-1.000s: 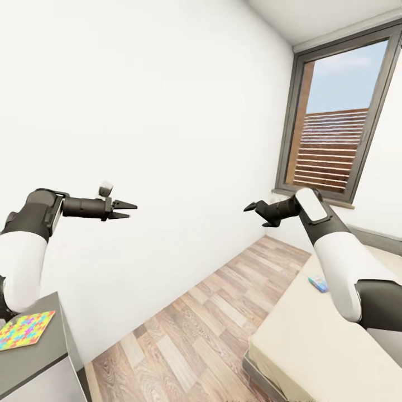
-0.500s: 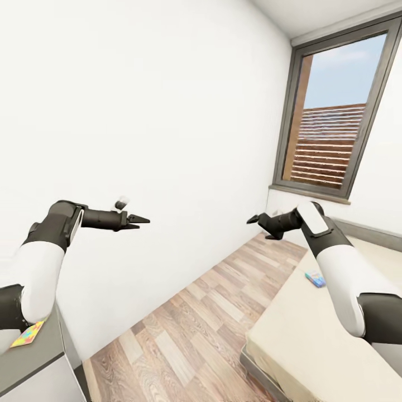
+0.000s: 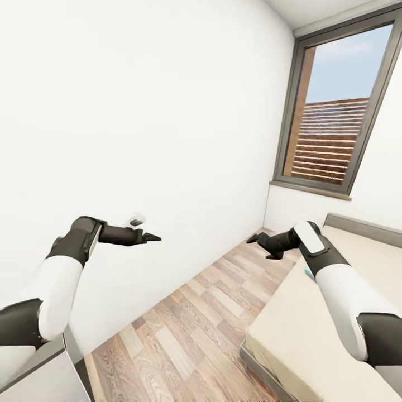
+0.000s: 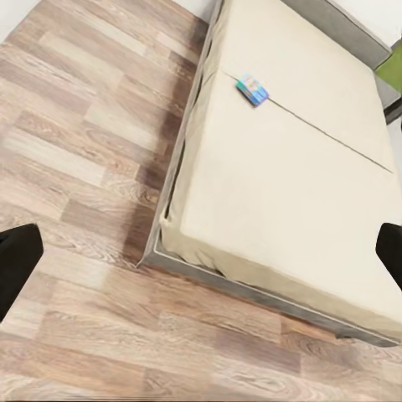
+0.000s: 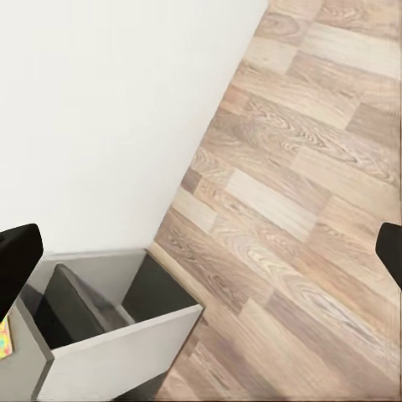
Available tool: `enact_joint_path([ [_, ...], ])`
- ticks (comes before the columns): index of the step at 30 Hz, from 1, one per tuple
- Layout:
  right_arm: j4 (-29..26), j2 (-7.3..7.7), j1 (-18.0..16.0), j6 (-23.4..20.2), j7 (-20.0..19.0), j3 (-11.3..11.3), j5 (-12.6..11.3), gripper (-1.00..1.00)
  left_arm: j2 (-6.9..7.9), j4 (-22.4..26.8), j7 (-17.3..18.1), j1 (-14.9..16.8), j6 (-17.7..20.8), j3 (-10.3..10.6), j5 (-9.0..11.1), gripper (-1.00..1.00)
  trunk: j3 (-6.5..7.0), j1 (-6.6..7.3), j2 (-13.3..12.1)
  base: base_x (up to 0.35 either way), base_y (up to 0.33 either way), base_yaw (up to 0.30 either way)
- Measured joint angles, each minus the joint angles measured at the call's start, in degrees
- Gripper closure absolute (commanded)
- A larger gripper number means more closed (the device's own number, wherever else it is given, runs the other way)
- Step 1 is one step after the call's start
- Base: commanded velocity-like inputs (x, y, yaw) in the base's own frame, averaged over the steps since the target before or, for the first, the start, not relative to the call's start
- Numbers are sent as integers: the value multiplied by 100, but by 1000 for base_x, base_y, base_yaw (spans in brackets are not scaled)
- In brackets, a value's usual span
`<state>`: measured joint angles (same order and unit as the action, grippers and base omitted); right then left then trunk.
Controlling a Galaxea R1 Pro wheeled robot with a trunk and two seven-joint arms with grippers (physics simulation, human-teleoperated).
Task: Put all the toys in the child's room - the three board games (two on the bed and one on the table), the two jigsaw puzzles on the table, and the tennis ball on the table - inside the toy box on the table in the child's room.
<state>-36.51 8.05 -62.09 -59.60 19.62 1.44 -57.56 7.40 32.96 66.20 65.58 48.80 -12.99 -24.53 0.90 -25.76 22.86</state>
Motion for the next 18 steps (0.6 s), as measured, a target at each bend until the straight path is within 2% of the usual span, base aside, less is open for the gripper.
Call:
enact_joint_path([
  [3,-18,0,270,14,-1,2,4,-100,-99,-3,-362,-166,-71,-1,7,-100,-29,0,-1,0,0,0],
  [13,-463,6,1056,28,-4,0,3,-100,-508,-8,-1102,-555,-456,-33,7,-100,-122,0,0,0,0,0],
  [18,-910,8,1663,56,-5,-13,8,-100,-743,-19,-1694,-799,-709,-70,-5,-100,-147,1,-2,0,0,0],
])
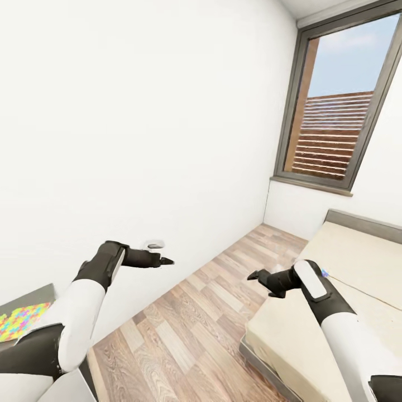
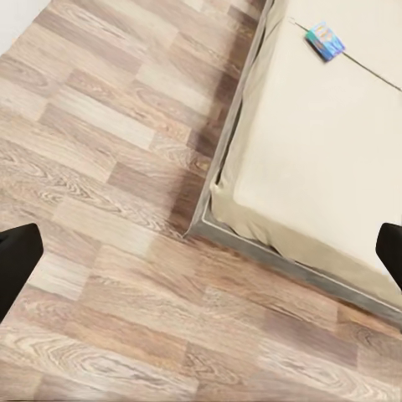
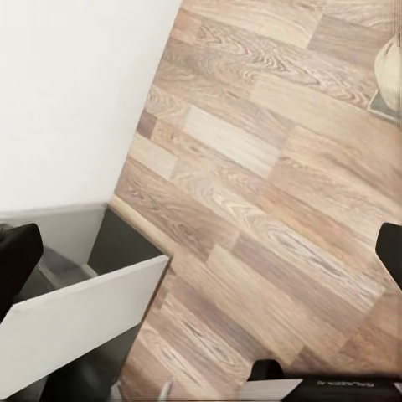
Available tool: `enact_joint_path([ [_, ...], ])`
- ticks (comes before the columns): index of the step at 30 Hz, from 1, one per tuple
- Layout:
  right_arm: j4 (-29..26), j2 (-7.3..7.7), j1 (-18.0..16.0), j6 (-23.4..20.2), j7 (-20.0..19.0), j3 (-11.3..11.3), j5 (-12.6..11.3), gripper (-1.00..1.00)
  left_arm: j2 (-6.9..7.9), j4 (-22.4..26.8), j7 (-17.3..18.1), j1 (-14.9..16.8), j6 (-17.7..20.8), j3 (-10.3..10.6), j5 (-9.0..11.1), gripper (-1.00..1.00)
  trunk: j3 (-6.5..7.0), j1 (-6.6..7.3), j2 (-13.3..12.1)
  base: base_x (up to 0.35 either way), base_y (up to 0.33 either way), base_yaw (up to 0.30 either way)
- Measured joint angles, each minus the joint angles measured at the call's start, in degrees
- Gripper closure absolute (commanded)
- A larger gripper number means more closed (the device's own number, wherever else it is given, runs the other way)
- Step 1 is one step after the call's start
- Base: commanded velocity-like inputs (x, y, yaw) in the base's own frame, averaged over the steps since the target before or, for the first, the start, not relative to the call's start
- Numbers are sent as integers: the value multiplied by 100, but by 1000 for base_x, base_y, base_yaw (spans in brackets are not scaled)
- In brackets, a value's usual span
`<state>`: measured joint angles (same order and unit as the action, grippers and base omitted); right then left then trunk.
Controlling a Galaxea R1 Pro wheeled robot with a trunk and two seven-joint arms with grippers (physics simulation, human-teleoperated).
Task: Put all the toys in the child's room - the three board games (two on the bed and one on the table), the two jigsaw puzzles on the table, and the tennis ball on the table - inside the toy box on the table in the child's room.
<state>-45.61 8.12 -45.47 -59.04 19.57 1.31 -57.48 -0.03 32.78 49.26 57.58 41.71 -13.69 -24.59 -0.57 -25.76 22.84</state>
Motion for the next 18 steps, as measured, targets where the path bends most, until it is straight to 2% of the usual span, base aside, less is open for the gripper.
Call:
enact_joint_path([
  [5,-443,9,726,417,-23,-13,3,-100,-143,-6,-646,-274,-331,5,6,-100,-11,1,-1,0,0,-24],
  [10,-769,57,1286,850,-179,-7,1,-100,-189,-8,-1059,-527,-618,3,9,-100,-33,1,-3,0,0,-138],
  [18,-1434,218,1854,1052,-457,-8,-3,-100,-207,-10,-1501,-766,-853,-3,14,-100,-75,1,-6,0,0,-205],
])
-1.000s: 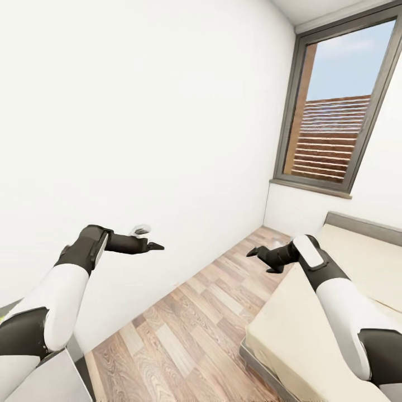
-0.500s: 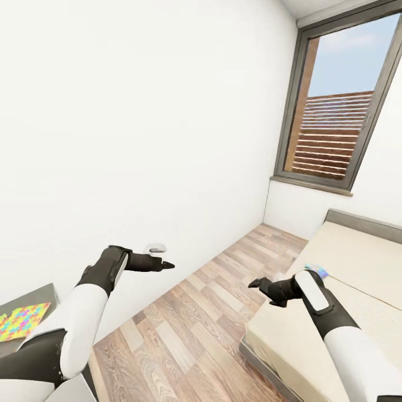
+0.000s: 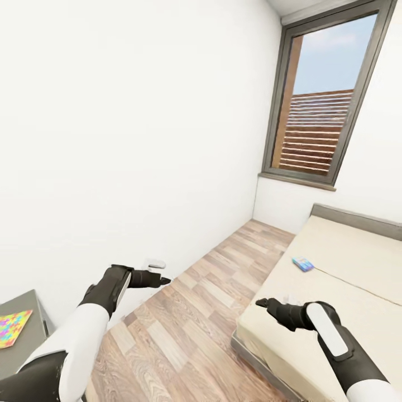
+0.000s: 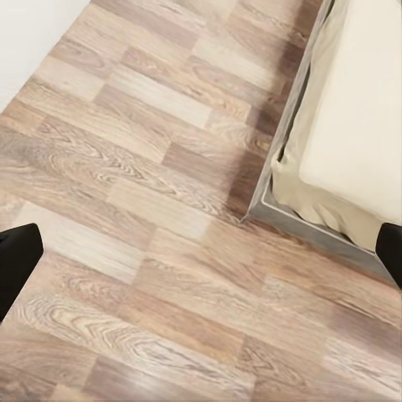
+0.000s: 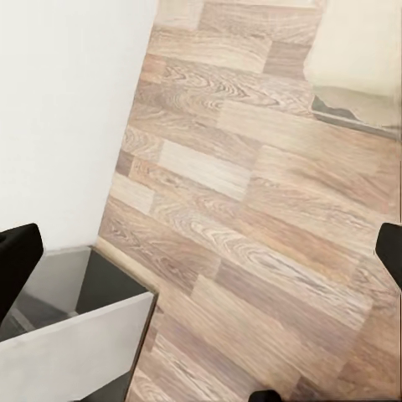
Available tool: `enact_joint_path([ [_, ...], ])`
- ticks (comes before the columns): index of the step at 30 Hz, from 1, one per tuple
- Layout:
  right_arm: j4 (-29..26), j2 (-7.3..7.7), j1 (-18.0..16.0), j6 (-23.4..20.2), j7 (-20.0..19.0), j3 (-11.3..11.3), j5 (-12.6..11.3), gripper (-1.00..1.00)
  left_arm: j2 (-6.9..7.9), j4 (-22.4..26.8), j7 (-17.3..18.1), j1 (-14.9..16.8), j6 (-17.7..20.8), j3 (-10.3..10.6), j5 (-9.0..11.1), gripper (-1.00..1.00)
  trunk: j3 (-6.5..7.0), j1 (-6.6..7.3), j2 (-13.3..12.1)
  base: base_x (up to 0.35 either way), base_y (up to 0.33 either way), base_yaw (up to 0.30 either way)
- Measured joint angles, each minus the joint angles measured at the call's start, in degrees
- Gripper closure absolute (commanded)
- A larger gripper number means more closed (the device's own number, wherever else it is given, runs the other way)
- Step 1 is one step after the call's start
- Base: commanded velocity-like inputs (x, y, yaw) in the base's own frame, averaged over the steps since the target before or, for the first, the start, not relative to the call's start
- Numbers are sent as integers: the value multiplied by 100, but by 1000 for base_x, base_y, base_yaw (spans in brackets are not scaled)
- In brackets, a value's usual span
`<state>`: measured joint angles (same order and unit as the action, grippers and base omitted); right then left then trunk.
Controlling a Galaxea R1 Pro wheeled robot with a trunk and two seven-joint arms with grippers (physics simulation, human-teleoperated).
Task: Put all the toys in the child's room - the three board games (two on the bed and one on the table), the two jigsaw puzzles on the table, and the tennis ball on the table - inside the toy box on the table in the child's room.
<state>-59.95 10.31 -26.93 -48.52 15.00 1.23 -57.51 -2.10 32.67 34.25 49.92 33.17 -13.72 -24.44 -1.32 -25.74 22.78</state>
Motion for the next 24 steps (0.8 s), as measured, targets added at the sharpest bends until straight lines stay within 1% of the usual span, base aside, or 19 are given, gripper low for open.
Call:
enact_joint_path([
  [4,-399,117,142,18,-80,11,-1,-100,-7,-1,-107,-103,-35,-2,11,-100,-23,0,0,0,0,-220],
  [6,-626,170,247,20,-111,13,-2,-100,-35,0,-142,-141,-42,-3,15,-100,-35,0,0,0,0,-223],
  [10,-813,207,380,21,-133,7,-5,-100,-77,-1,-168,-168,-48,-4,14,-100,-59,0,0,0,0,-224],
  [17,-885,218,435,28,-141,5,-8,-100,-86,-1,-176,-178,-50,-4,12,-100,-101,0,0,0,0,-224],
  [24,-897,226,447,29,-146,2,-4,-100,-51,27,-134,-180,-39,-27,12,-100,-143,0,0,0,0,-225],
])
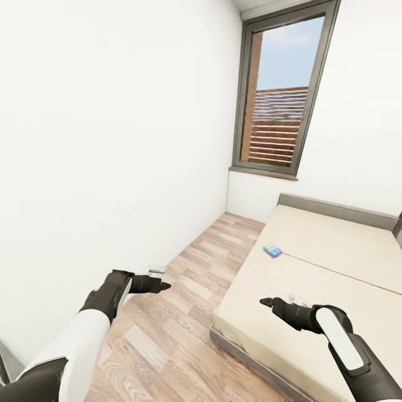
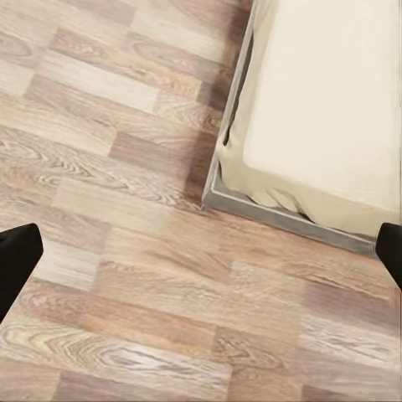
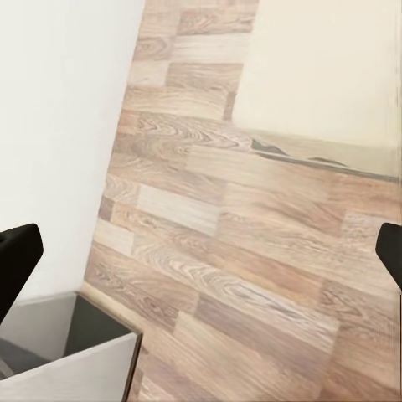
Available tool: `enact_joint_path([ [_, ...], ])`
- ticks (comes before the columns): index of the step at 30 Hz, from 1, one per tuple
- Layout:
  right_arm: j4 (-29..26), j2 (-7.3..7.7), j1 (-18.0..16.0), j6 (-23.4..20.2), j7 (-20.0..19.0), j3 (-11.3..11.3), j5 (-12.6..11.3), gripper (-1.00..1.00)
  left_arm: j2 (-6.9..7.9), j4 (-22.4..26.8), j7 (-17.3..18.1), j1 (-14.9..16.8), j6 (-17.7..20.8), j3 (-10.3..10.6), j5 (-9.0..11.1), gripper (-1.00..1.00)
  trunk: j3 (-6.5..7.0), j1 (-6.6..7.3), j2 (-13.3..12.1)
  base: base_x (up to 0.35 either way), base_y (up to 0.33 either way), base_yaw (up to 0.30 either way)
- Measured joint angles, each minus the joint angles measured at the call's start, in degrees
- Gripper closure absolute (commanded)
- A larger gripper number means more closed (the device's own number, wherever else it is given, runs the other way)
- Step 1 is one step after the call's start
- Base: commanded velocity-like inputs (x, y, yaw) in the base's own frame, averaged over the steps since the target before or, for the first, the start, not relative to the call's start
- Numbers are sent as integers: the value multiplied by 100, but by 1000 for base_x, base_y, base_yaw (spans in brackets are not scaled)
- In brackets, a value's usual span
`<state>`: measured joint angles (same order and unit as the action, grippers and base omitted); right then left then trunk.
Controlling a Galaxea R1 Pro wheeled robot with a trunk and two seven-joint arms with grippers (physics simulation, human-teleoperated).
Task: Put all the toys in the child's room - the three board games (two on the bed and one on the table), the two jigsaw puzzles on the table, and the tennis ball on the table - inside the toy box on the table in the child's room.
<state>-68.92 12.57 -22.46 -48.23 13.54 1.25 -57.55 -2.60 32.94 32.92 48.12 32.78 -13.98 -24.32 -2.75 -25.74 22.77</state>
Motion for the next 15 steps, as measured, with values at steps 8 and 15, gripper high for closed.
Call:
enact_joint_path([
  [8,14,4,2,0,-5,-5,0,-100,-2,49,8,-1,23,-201,-6,-100,-46,0,0,0,0,-226],
  [15,15,3,4,14,-6,2,3,-100,-32,57,-27,-1,48,-271,-21,-100,-85,0,0,0,0,-229],
])
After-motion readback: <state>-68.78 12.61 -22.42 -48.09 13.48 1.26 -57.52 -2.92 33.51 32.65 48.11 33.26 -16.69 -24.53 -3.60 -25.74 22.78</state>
